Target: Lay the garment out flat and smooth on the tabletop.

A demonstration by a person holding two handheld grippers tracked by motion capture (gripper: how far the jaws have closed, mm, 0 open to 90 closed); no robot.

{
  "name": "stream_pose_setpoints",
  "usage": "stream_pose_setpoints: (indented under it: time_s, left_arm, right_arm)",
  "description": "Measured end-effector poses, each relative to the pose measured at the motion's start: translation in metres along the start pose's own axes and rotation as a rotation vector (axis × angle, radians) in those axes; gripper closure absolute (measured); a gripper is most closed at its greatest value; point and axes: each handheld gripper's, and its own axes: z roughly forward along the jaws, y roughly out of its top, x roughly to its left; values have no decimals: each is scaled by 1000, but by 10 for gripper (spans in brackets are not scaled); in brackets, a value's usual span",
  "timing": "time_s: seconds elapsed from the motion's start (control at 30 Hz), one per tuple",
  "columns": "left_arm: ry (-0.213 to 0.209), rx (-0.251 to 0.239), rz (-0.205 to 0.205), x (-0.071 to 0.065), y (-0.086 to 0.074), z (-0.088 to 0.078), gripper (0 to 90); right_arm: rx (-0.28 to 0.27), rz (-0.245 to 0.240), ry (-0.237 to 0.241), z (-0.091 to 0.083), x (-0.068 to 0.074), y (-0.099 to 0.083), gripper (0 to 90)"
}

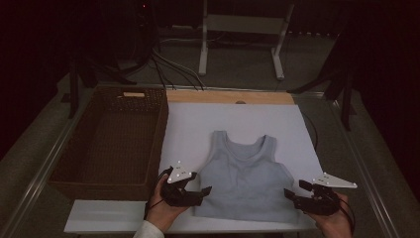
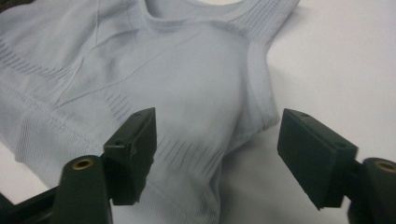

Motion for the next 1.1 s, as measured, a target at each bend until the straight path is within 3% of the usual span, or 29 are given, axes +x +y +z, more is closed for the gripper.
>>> stream_pose_setpoints:
  time_s: [0.3,0.47,0.63,1.1]
  left_arm:
    - [48,-29,-11,1,5,3,115]
    - [46,-41,-19,3,6,5,2]
    - [52,-62,-27,5,9,5,1]
    - [67,-72,-68,13,9,8,1]
  right_arm:
    - [-28,1,-7,4,-2,5,140]
    - [-58,2,0,7,-4,10,86]
    - [-85,21,7,8,-7,15,49]
    - [-140,7,1,18,-7,25,27]
